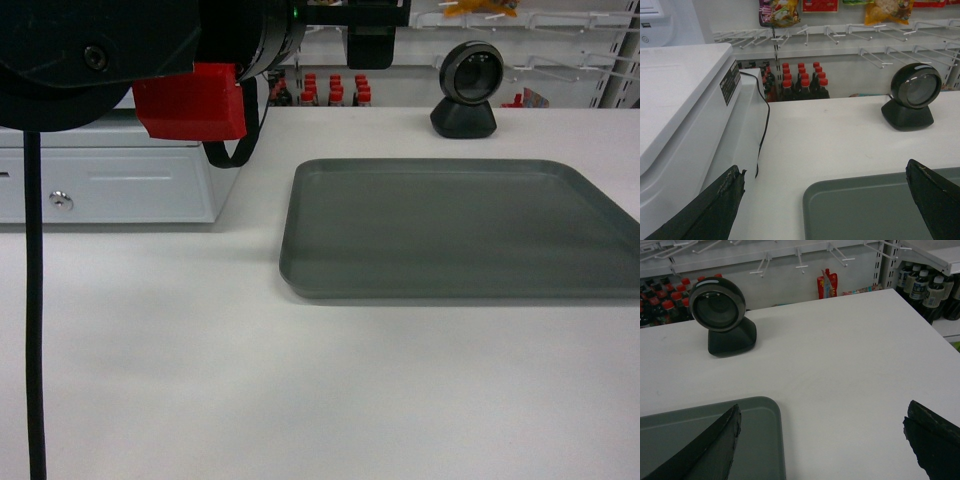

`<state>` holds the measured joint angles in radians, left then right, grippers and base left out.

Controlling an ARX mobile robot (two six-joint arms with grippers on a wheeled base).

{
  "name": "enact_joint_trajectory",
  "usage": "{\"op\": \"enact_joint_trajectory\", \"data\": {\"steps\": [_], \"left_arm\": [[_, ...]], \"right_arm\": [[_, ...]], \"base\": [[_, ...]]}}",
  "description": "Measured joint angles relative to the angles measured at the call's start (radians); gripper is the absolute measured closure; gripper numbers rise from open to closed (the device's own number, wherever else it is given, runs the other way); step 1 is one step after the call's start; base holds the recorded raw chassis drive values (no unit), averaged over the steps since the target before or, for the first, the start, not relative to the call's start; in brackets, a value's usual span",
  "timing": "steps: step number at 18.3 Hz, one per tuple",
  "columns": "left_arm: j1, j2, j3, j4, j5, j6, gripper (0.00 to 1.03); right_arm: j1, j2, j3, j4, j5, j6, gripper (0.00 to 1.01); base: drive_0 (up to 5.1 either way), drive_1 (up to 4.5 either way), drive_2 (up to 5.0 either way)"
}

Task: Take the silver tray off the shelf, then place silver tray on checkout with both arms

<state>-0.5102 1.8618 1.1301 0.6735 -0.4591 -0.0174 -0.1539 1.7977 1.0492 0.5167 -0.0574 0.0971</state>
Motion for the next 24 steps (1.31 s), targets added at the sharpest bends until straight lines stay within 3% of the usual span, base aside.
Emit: {"op": "enact_joint_trajectory", "data": {"steps": [3, 6, 7, 8, 9, 10, 13, 16, 17, 18, 19, 20, 24], "left_arm": [[0.009, 0.009, -0.006, -0.037, -0.002, -0.01, 0.05], [0.005, 0.008, -0.019, 0.034, -0.026, 0.021, 0.05], [0.005, 0.003, -0.025, 0.038, -0.027, 0.031, 0.05], [0.012, -0.016, -0.059, 0.089, -0.024, 0.028, 0.1], [0.034, -0.09, -0.162, 0.114, 0.014, 0.025, 0.21], [0.079, -0.2, -0.279, 0.105, 0.049, 0.025, 0.32], [0.214, -0.526, -0.544, 0.098, 0.126, 0.021, 0.63], [0.261, -0.653, -0.716, 0.128, 0.216, 0.021, 0.92], [0.284, -0.679, -0.771, 0.128, 0.237, 0.017, 1.02], [0.309, -0.72, -0.816, 0.128, 0.254, 0.019, 1.01], [0.33, -0.768, -0.85, 0.13, 0.27, 0.018, 1.01], [0.346, -0.804, -0.875, 0.131, 0.282, 0.018, 1.01], [0.393, -0.929, -0.973, 0.088, 0.34, 0.018, 1.01]], "right_arm": [[-0.003, -0.002, -0.014, -0.006, -0.008, 0.013, 0.03], [0.002, -0.018, -0.019, 0.005, -0.016, 0.025, 0.03], [0.003, -0.037, -0.033, 0.037, -0.028, 0.027, 0.04], [0.005, -0.063, -0.09, 0.182, -0.066, -0.003, 0.13], [0.019, -0.14, -0.19, 0.262, -0.067, -0.042, 0.24], [0.033, -0.238, -0.288, 0.264, -0.063, -0.066, 0.35], [0.052, -0.521, -0.506, 0.179, -0.045, -0.088, 0.66], [0.07, -0.769, -0.681, 0.136, -0.03, -0.091, 0.95], [0.07, -0.82, -0.718, 0.15, -0.016, -0.093, 0.99], [0.079, -0.847, -0.751, 0.154, -0.009, -0.094, 0.99], [0.12, -0.871, -0.79, 0.148, 0.035, -0.094, 0.99], [0.151, -0.894, -0.822, 0.145, 0.045, -0.095, 0.99], [0.154, -1.013, -0.9, 0.12, 0.058, -0.095, 0.99]], "base": [[0.0, 0.0, 0.0], [0.0, 0.0, 0.0], [0.0, 0.0, 0.0], [0.0, 0.0, 0.0], [0.0, 0.0, 0.0], [0.0, 0.0, 0.0], [0.0, 0.0, 0.0], [0.0, 0.0, 0.0], [0.0, 0.0, 0.0], [0.0, 0.0, 0.0], [0.0, 0.0, 0.0], [0.0, 0.0, 0.0], [0.0, 0.0, 0.0]]}}
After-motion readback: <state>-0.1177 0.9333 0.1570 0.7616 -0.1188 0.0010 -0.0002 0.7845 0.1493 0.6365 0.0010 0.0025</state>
